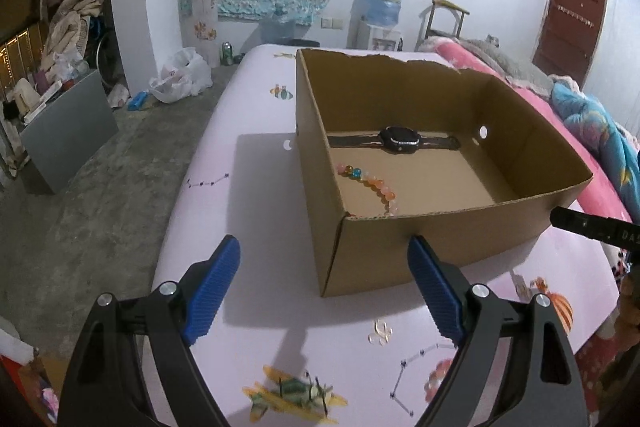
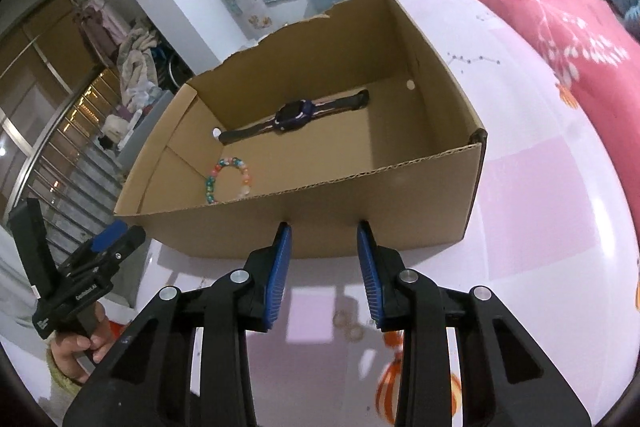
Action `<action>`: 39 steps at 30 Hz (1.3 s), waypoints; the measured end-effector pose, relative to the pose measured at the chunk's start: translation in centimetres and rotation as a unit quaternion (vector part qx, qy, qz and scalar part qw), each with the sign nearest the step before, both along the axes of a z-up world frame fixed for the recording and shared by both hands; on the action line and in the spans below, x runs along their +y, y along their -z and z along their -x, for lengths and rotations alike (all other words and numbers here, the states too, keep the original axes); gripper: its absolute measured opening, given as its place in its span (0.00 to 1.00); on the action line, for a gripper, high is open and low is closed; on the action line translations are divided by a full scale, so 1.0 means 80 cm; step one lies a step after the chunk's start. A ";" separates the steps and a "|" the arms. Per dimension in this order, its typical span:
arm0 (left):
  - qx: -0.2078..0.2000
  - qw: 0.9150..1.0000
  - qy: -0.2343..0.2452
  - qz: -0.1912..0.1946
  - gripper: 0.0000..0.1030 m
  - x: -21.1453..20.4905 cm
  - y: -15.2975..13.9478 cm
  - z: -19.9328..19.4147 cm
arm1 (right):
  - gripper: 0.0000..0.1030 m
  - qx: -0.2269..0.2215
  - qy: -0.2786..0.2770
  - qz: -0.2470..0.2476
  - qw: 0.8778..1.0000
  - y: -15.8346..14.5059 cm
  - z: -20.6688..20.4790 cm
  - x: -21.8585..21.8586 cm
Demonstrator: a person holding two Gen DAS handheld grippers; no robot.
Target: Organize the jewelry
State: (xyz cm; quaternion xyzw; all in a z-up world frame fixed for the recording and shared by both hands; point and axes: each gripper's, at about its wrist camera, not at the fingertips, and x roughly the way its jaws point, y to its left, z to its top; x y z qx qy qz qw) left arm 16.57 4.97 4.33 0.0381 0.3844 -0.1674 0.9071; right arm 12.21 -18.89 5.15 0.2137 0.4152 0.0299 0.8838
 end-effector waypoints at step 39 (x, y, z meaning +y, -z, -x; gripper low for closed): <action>0.077 0.985 0.125 -0.085 0.33 -0.054 0.070 0.045 | 0.51 -0.005 -0.084 0.098 0.992 0.026 0.073 0.052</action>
